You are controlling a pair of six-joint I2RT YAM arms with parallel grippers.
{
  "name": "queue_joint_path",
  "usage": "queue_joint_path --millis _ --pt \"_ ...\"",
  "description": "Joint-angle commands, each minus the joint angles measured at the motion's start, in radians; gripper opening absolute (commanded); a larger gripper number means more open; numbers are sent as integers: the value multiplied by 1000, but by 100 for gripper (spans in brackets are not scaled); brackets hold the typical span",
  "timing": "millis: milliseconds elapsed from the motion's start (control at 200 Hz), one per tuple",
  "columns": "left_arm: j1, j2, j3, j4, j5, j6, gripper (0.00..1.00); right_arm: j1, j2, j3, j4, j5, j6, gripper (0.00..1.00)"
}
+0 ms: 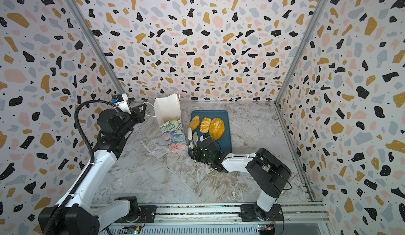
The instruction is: Place the fake bread into the paper bag
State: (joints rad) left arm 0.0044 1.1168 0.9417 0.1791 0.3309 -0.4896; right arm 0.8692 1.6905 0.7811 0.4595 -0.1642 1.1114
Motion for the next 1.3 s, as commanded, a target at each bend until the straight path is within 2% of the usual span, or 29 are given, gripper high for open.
queue_joint_path --millis 0,521,1031,1297 --pt "-4 -23 17 37 5 8 0 -15 8 35 59 -17 30 41" --pt "-5 -18 15 43 11 3 0 -92 116 145 29 -55 55 40" --pt "-4 -23 12 50 15 -5 0 -120 210 244 -7 -106 41 38" --pt "-4 -26 14 47 10 1 0 -137 215 224 12 -121 46 25"
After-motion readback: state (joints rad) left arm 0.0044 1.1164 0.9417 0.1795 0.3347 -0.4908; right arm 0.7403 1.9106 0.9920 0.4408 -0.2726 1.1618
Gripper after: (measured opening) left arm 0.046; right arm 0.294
